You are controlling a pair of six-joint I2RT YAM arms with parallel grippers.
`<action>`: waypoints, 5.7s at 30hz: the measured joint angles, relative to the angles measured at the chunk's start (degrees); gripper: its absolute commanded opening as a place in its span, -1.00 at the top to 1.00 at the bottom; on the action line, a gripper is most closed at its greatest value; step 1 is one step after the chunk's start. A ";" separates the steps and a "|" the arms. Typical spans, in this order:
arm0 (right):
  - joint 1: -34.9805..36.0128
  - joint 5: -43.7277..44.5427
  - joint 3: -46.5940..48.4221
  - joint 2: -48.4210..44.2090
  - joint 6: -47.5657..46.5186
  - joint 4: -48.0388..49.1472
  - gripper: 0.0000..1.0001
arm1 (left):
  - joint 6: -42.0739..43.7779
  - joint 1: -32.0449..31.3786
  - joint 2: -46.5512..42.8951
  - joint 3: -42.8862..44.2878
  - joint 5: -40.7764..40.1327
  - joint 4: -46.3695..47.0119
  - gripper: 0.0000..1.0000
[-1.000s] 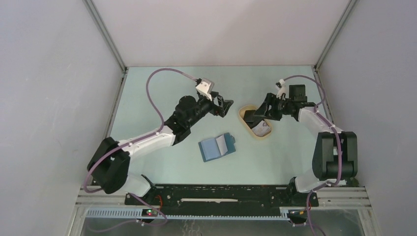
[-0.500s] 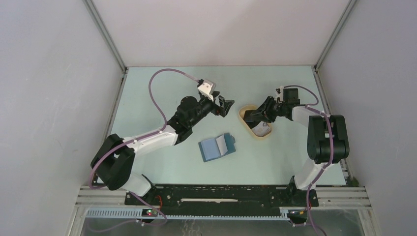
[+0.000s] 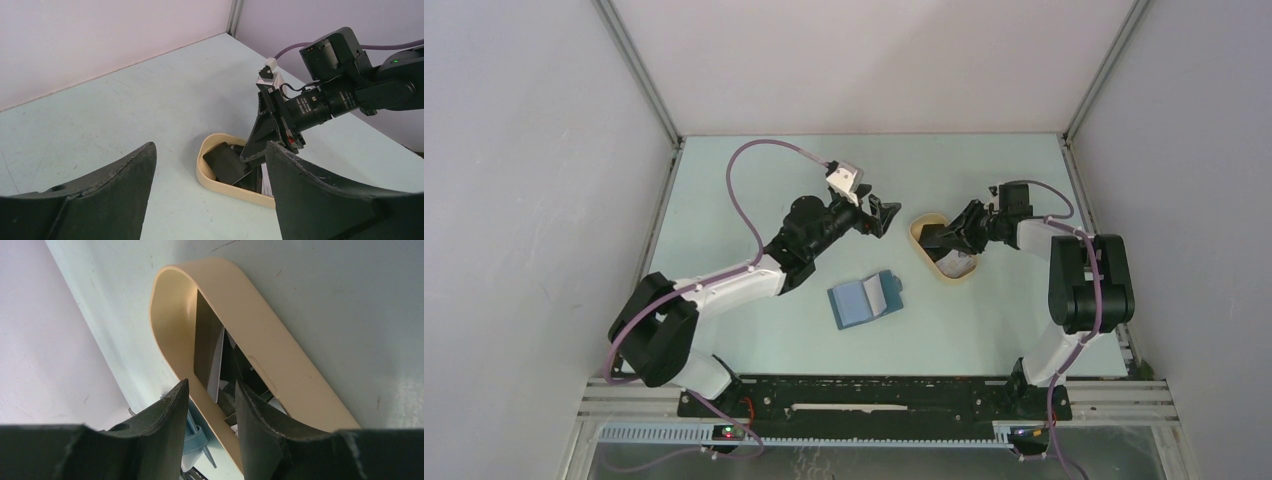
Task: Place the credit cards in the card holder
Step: Pick up the credit card from the storage box, then insert the credit card into the card holder.
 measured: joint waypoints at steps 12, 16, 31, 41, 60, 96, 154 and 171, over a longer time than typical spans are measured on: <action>2.62 2.80 -0.22 -0.02 2.58 0.57 0.07 | 0.44 0.00 0.00 0.00 0.50 0.04 -0.68; 2.40 2.99 -0.22 0.00 3.61 0.81 0.09 | 0.44 0.00 0.00 0.00 0.57 0.04 -0.68; 0.17 0.39 -0.70 2.78 7.93 4.46 0.48 | 0.44 0.00 0.00 0.00 0.72 0.07 -0.67; -0.44 -1.31 -0.83 4.26 8.79 6.54 1.00 | 0.46 0.00 0.00 0.00 0.94 0.07 -0.67; -4.90 -7.48 -2.34 -11.37 5.53 8.13 1.00 | -6.71 0.24 -4.11 -8.68 6.05 4.59 -0.66; 17.99 -46.03 -2.34 -35.08 -36.50 0.04 1.00 | -26.21 -13.51 -20.41 -38.01 8.04 41.77 -0.28; 29.14 -33.51 9.07 -23.87 -66.18 -33.20 -0.27 | -13.00 -5.81 -29.83 -24.15 30.05 -19.63 1.00; 32.37 -31.43 11.34 -20.35 -69.22 -36.72 1.00 | -13.07 -5.81 -29.88 -24.15 30.42 -18.38 1.00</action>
